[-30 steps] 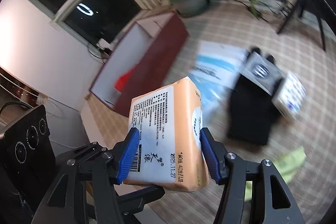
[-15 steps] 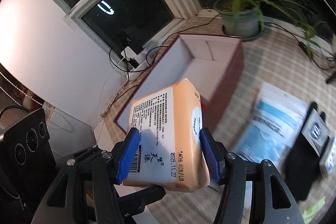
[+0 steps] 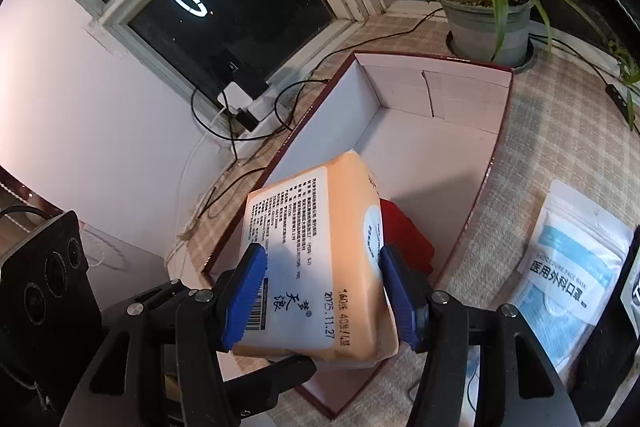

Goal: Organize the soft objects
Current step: 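Carry the tan tissue pack with the right tool into the box, release, then grasp the yellow-green cloth with the left tool while the right tool grasps the blue funnel, then carry the cloth and funnel into the box and release both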

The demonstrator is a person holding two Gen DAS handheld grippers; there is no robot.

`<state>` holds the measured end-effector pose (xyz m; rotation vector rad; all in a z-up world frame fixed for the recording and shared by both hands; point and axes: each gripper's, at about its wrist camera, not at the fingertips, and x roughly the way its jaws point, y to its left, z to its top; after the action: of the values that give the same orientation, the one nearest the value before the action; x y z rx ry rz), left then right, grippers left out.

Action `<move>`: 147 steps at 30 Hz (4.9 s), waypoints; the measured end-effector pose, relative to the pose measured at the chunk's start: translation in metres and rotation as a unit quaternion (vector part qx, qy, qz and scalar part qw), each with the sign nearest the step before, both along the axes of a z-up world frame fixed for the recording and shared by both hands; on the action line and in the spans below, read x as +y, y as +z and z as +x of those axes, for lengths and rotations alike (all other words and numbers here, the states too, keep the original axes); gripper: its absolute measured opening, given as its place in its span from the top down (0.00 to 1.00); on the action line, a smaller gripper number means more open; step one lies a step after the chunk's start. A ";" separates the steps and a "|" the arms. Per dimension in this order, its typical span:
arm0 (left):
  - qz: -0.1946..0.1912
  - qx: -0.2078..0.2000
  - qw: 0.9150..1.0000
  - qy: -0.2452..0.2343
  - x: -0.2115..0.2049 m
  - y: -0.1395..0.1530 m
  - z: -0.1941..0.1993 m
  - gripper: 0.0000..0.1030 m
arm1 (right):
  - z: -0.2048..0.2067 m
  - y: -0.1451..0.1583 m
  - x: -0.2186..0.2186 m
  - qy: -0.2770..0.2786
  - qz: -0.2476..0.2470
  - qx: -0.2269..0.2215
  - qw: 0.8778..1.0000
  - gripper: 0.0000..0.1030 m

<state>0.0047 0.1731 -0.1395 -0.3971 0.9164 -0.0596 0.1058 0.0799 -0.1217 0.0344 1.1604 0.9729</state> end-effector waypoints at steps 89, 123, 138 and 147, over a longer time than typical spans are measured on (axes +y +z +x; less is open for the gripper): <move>0.078 0.020 0.935 -0.345 -0.317 -0.065 0.010 0.35 | -0.101 -0.081 -0.453 -0.337 -0.100 -0.042 0.935 0.68; 0.180 -0.035 0.914 -0.362 -0.380 -0.108 0.026 0.68 | -0.092 -0.120 -0.428 -0.291 -0.147 -0.095 0.941 0.50; 0.130 -0.031 0.934 -0.331 -0.361 -0.093 0.028 0.93 | -0.100 -0.112 -0.433 -0.303 -0.138 -0.095 0.938 0.60; 0.092 -0.060 0.946 -0.305 -0.328 -0.056 0.018 0.93 | -0.109 -0.079 -0.437 -0.317 -0.118 -0.115 0.934 0.60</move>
<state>0.0231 -0.1551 -0.1959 0.0760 0.8878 -0.5561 -0.0030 -0.3570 -0.2003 0.0937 0.9486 0.2537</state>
